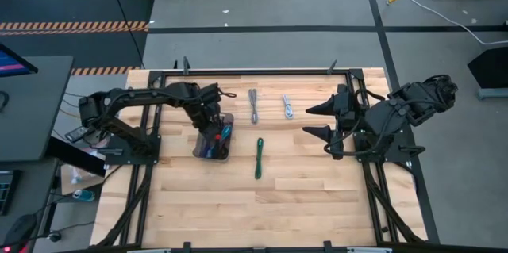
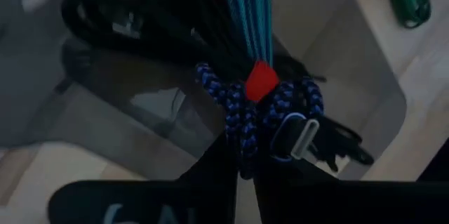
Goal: Pick and place USB-C Cables
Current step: Put the dark blue USB cable into the black bin, then put the green USB cable into the black bin
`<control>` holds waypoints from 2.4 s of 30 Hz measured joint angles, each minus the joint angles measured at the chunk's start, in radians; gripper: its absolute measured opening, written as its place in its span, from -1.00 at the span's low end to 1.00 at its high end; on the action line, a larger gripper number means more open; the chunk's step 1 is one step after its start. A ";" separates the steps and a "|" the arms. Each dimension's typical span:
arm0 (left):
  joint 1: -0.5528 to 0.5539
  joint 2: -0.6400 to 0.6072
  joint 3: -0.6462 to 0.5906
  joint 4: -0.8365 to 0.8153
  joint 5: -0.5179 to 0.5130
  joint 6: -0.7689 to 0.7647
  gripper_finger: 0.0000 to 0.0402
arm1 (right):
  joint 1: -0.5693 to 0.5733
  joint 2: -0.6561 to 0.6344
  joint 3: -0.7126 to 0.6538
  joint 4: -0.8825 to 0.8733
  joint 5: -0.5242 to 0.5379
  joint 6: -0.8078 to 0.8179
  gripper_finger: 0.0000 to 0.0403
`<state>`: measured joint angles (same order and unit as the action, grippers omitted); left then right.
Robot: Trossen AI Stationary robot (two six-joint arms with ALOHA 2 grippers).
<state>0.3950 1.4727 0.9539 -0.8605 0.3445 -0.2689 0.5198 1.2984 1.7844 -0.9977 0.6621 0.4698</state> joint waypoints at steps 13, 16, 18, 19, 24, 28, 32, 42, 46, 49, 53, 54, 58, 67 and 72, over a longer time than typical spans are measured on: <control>0.003 0.000 0.063 0.019 -0.003 -0.010 -0.06 | 0.000 0.000 0.000 0.005 -0.001 -0.001 0.26; 0.015 0.000 0.128 -0.034 0.000 -0.020 0.01 | 0.000 0.000 0.000 -0.006 -0.001 -0.001 0.26; 0.019 0.000 0.192 -0.082 0.000 -0.034 0.03 | 0.000 0.000 0.000 -0.014 -0.001 -0.001 0.26; 0.019 0.000 0.230 -0.108 0.000 -0.034 0.04 | 0.000 0.003 0.000 -0.023 -0.001 -0.001 0.26; 0.006 0.000 0.446 -0.188 -0.006 -0.034 0.04 | -0.018 0.040 0.000 -0.087 -0.005 0.029 0.26; -0.034 0.000 0.633 -0.230 -0.077 -0.031 0.02 | -0.050 0.081 0.000 -0.121 -0.025 0.032 0.26; -0.113 0.000 0.816 -0.261 -0.160 0.007 0.02 | -0.092 0.128 0.000 -0.124 -0.049 0.038 0.25; -0.383 -0.002 1.114 -0.288 -0.347 0.078 0.02 | -0.174 0.291 0.000 -0.287 -0.222 0.275 0.12; -0.477 -0.002 1.138 -0.331 -0.427 0.098 0.01 | -0.177 0.383 0.000 -0.278 -0.261 0.333 0.10; -0.529 0.000 1.138 -0.396 -0.506 0.097 0.01 | -0.177 0.452 0.000 -0.253 -0.274 0.384 0.11; -0.578 -0.001 1.138 -0.459 -0.569 0.091 0.01 | -0.189 0.545 0.000 -0.249 -0.289 0.504 0.11; -0.587 -0.001 1.137 -0.468 -0.575 0.091 0.01 | -0.192 0.567 0.000 -0.248 -0.290 0.547 0.11; -0.617 -0.001 1.137 -0.476 -0.578 0.095 0.01 | -0.206 0.653 0.000 -0.212 -0.302 0.692 0.11; -0.635 -0.001 1.137 -0.528 -0.581 0.108 0.01 | -0.254 0.807 0.000 -0.136 -0.423 0.767 0.12; -0.636 -0.001 1.137 -0.529 -0.581 0.108 0.01 | -0.289 0.853 0.000 -0.084 -0.466 0.752 0.12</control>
<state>-0.2405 1.4719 2.0907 -1.3899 -0.2363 -0.1604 0.2309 2.1518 1.7840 -1.0814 0.1961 1.2220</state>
